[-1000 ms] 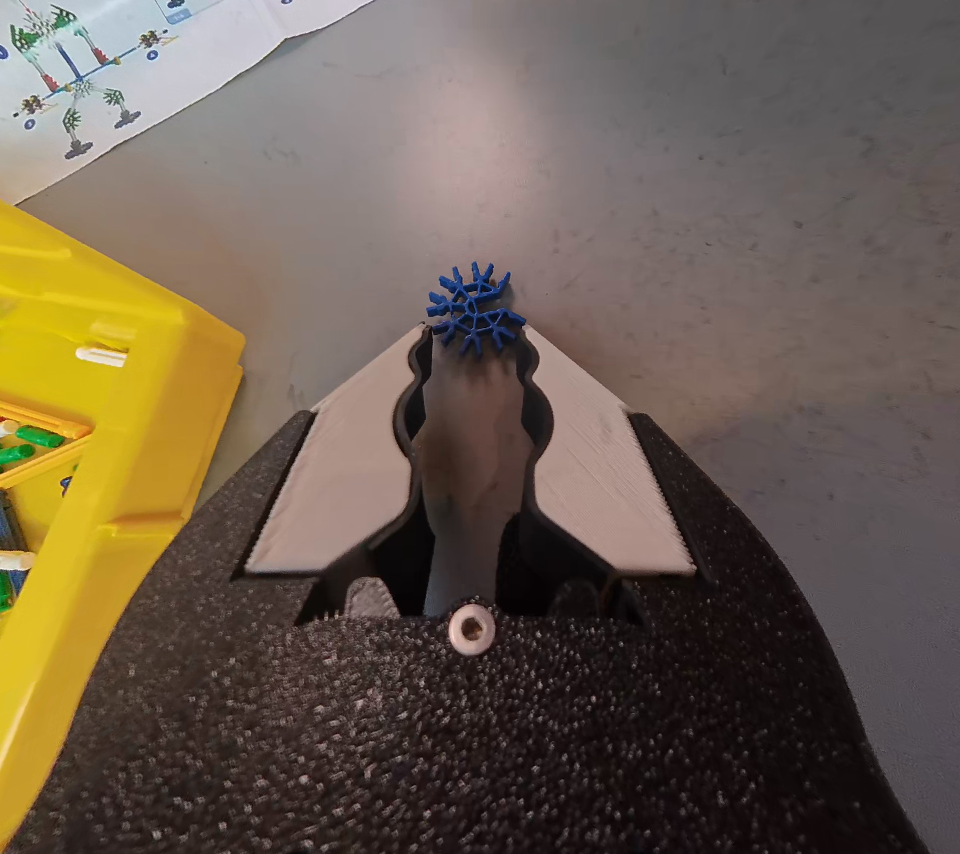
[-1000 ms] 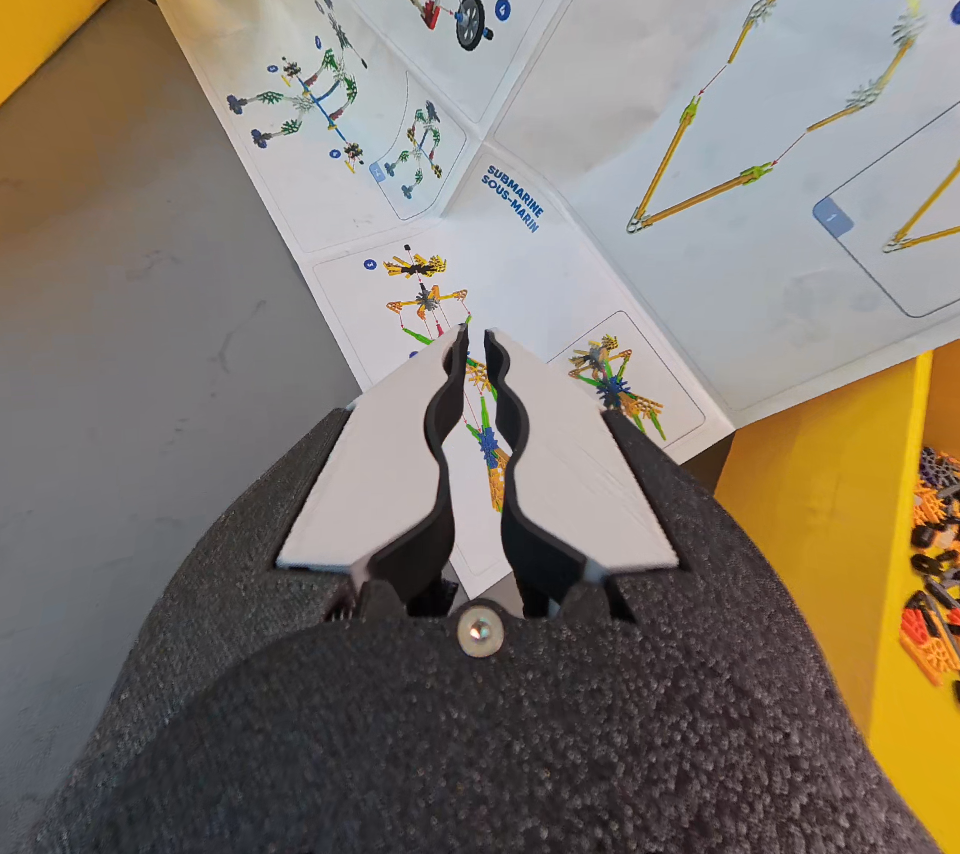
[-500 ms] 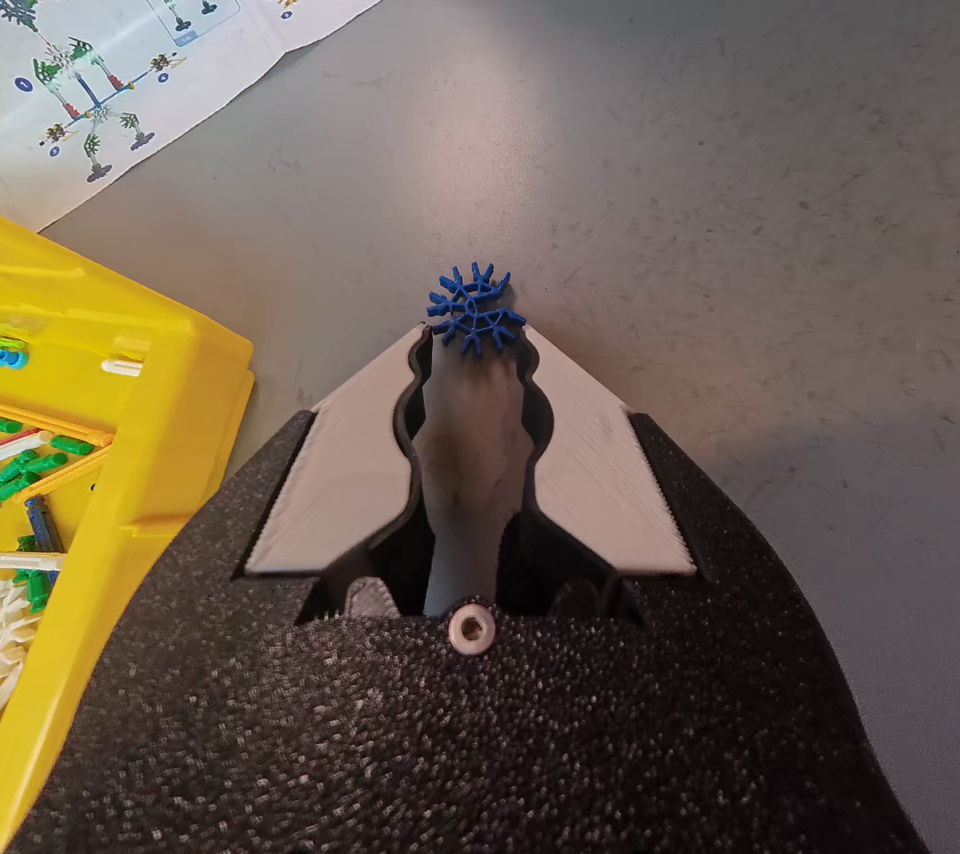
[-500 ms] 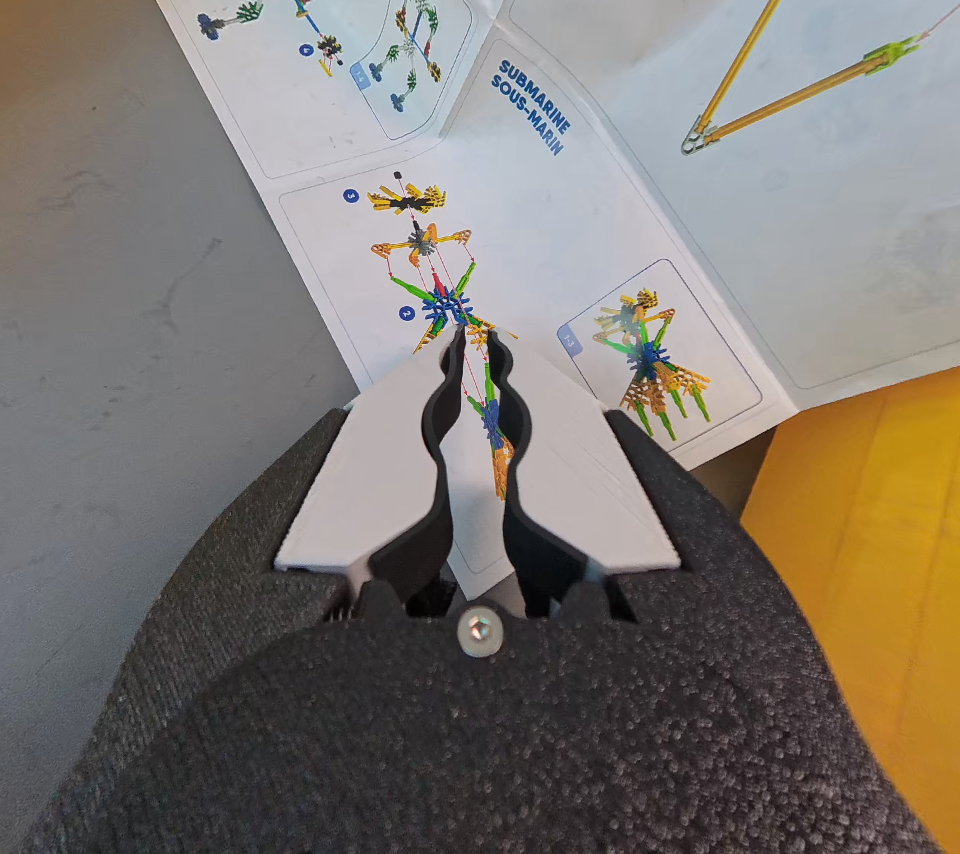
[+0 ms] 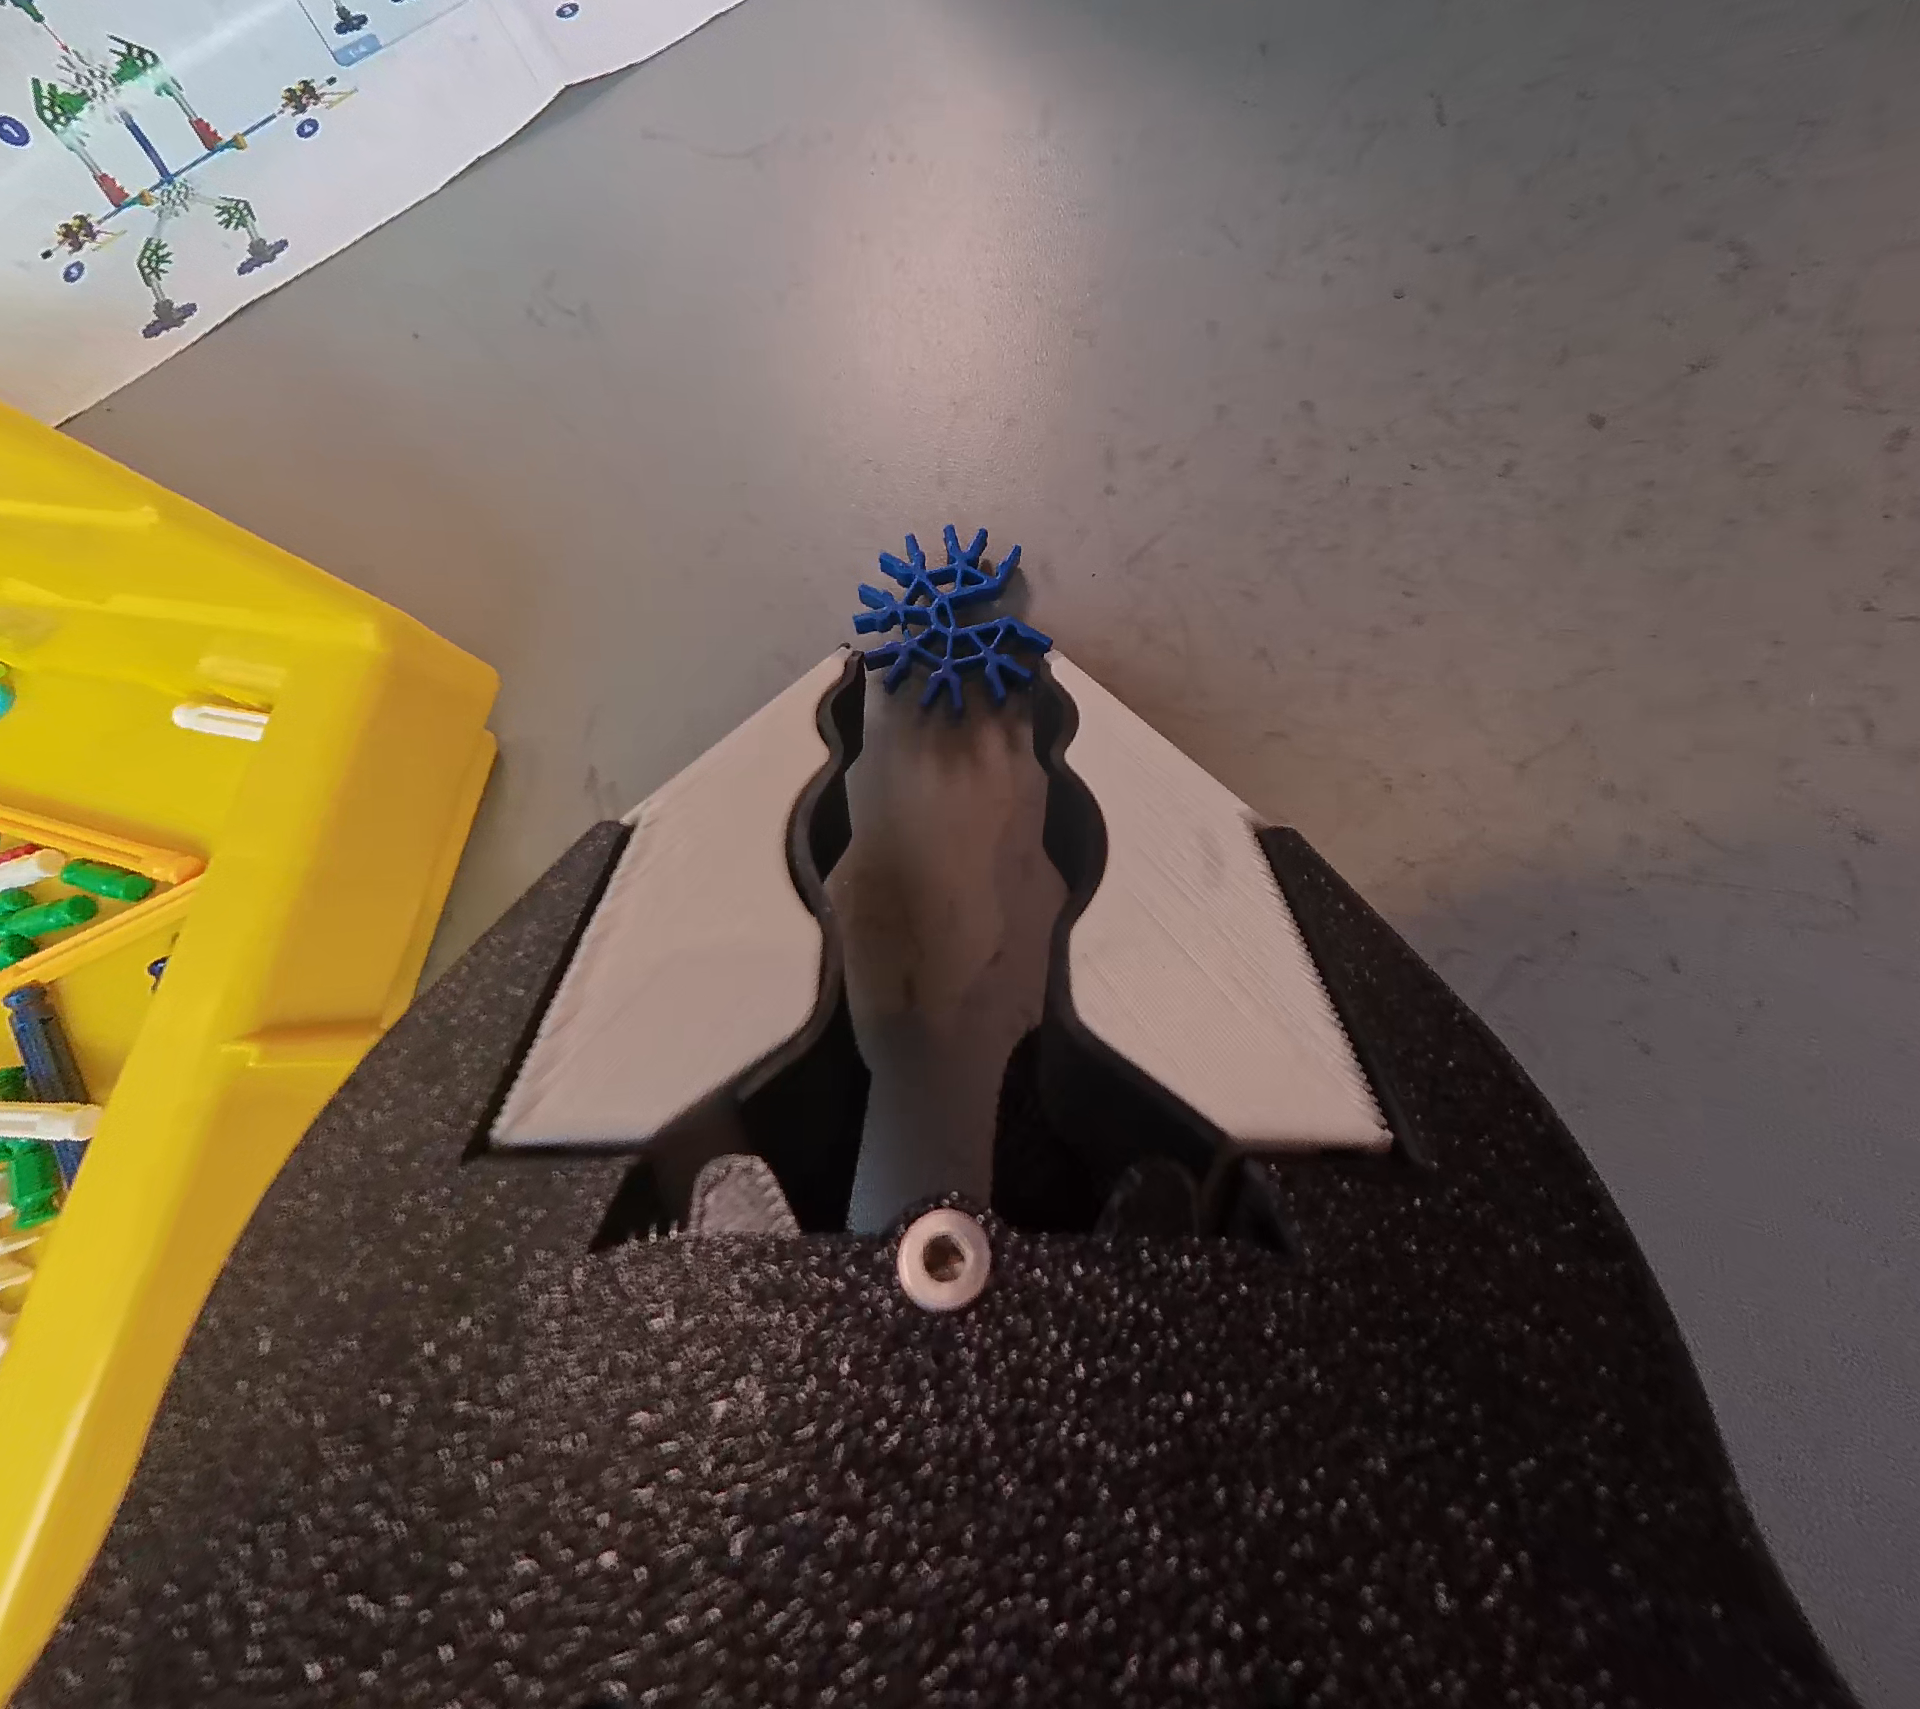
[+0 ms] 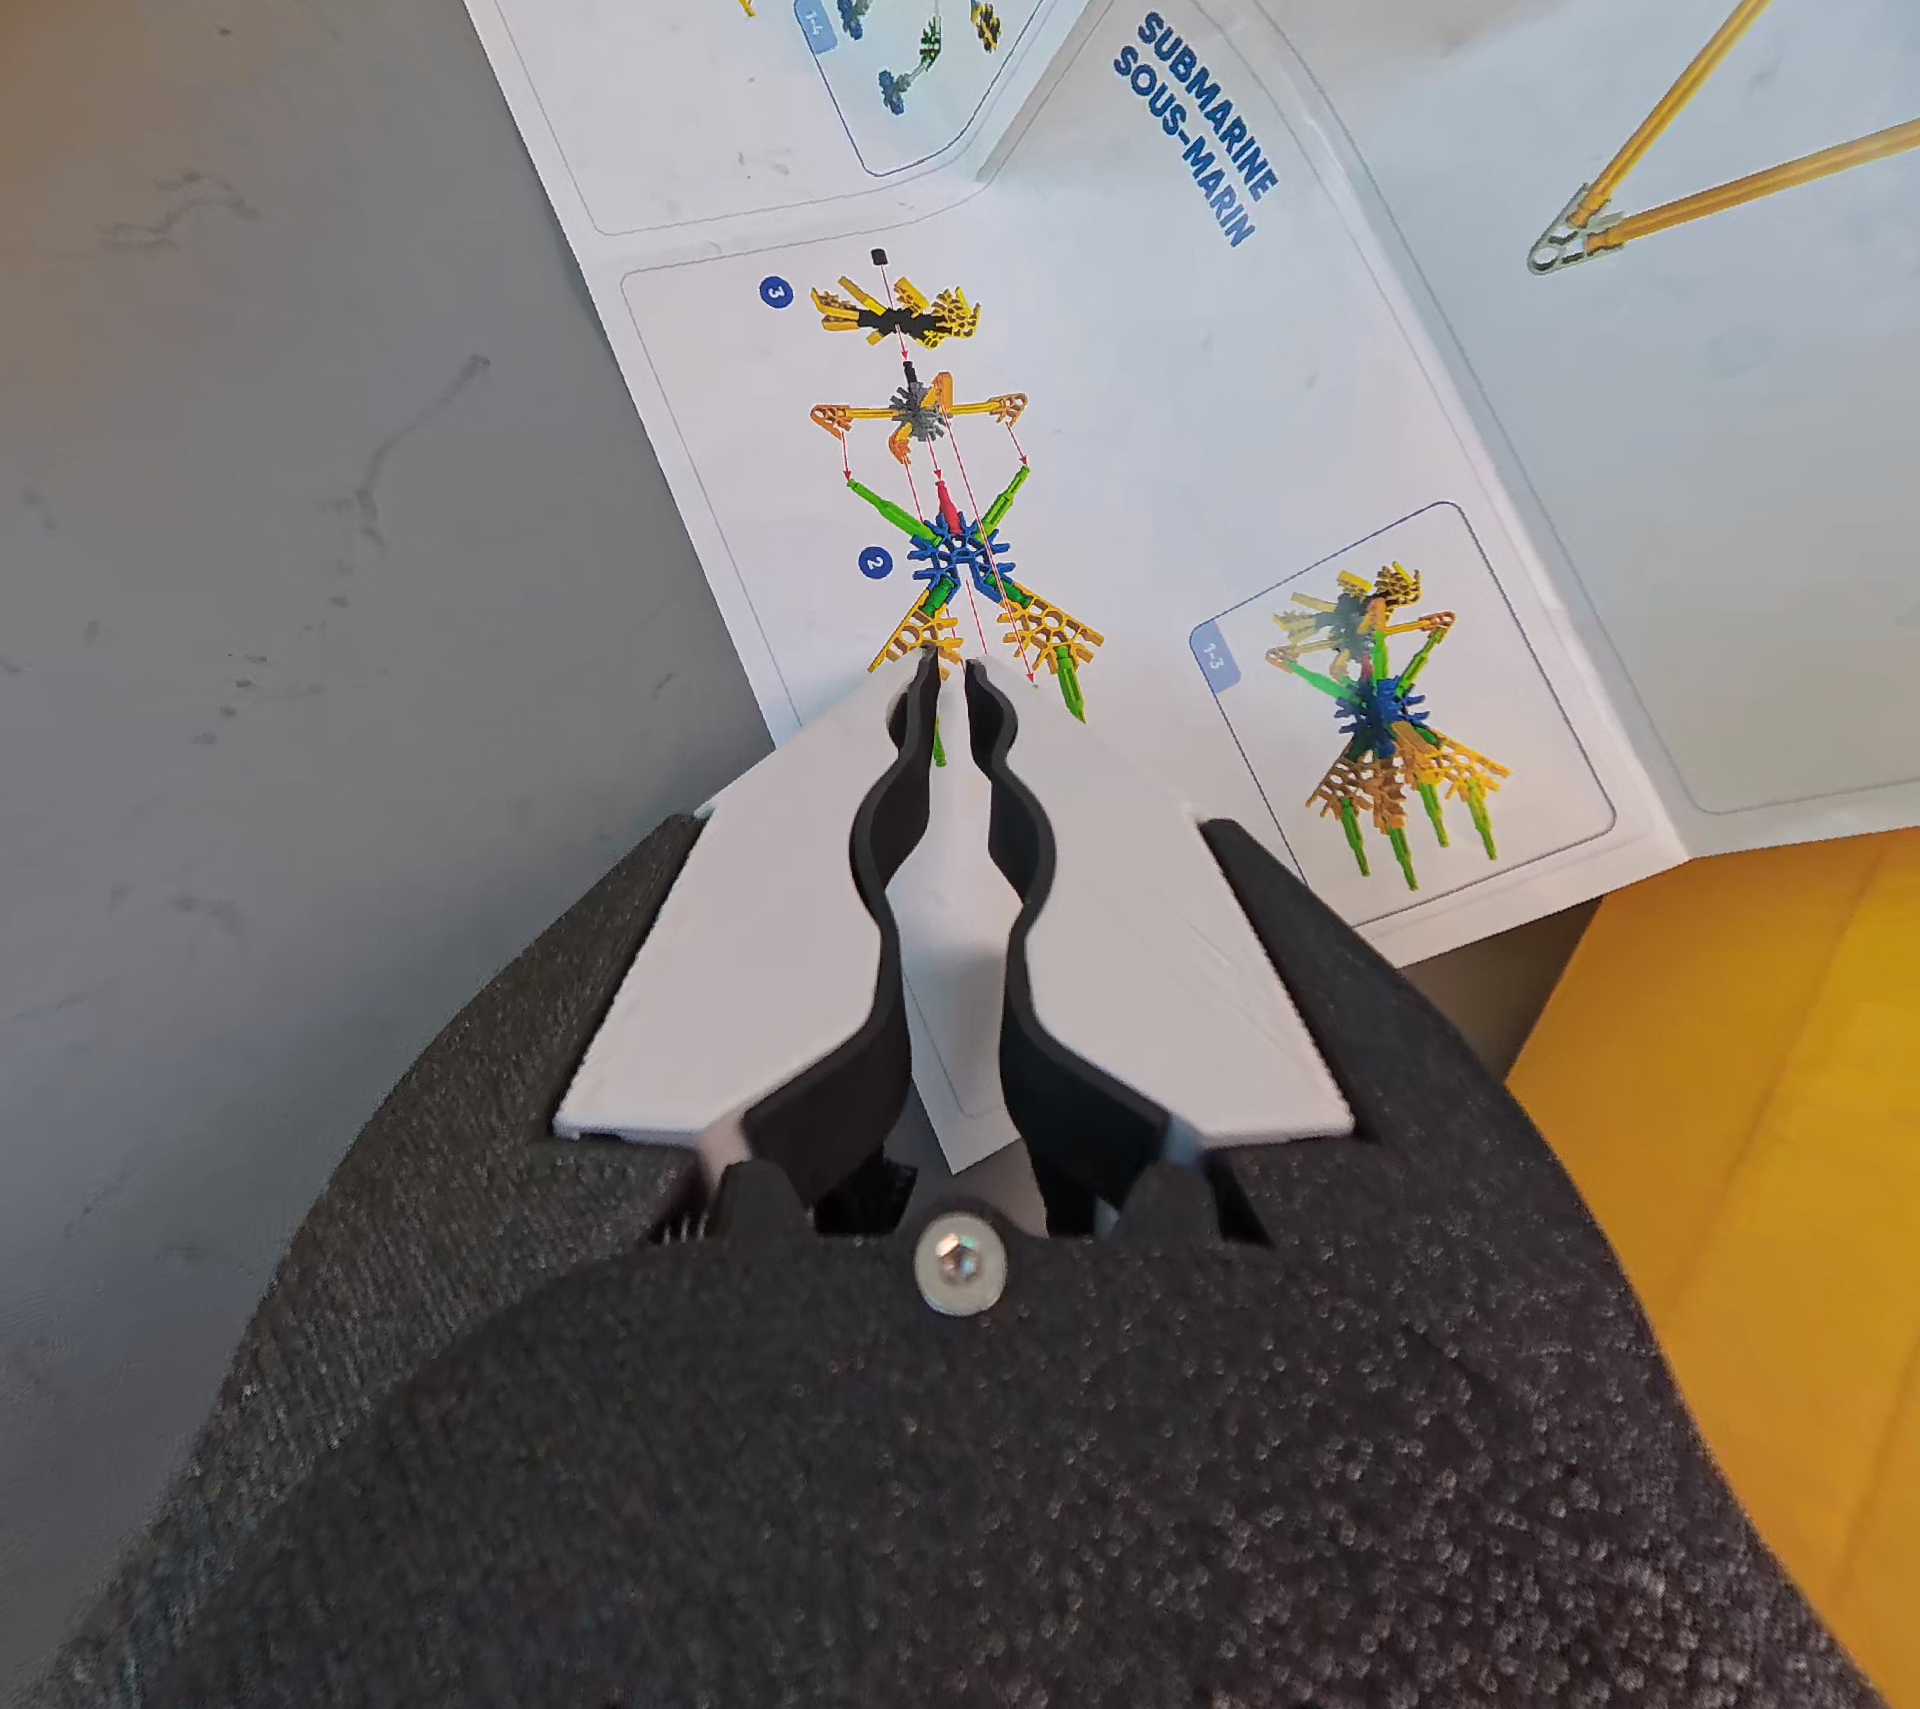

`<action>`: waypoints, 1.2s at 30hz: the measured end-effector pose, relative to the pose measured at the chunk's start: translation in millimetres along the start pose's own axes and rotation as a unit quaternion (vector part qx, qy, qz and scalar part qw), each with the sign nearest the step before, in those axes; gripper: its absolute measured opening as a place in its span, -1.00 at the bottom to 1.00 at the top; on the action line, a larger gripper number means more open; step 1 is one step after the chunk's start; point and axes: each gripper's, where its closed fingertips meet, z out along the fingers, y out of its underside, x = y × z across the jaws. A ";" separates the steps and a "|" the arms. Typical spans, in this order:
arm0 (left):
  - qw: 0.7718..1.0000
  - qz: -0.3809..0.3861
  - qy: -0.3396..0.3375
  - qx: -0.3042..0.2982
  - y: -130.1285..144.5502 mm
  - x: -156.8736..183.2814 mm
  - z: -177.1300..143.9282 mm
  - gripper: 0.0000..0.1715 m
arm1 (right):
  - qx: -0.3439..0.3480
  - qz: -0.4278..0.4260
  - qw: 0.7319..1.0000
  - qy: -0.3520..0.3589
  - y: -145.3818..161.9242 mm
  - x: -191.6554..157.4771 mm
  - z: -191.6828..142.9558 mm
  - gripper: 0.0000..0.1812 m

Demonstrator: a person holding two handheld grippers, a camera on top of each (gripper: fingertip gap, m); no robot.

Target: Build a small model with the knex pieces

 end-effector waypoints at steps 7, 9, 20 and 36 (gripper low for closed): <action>1.000 0.004 -0.002 0.001 -0.3 0.1 0.0 -0.62 | 0.004 0.001 0.998 0.063 -1.0 21.2 1.5 -0.92; 1.000 0.004 0.000 0.002 -0.3 0.1 0.0 -0.62 | -0.008 -0.014 0.996 0.084 2.7 25.4 3.3 -0.90; 0.999 -0.029 0.016 0.017 -3.7 -1.8 -3.4 -0.59 | 0.012 0.004 0.998 0.060 -1.5 20.6 1.0 -0.82; 0.999 -0.036 0.014 0.022 -4.5 -5.1 -5.1 -0.58 | 0.028 -0.088 0.994 0.065 -9.7 7.8 4.2 -0.84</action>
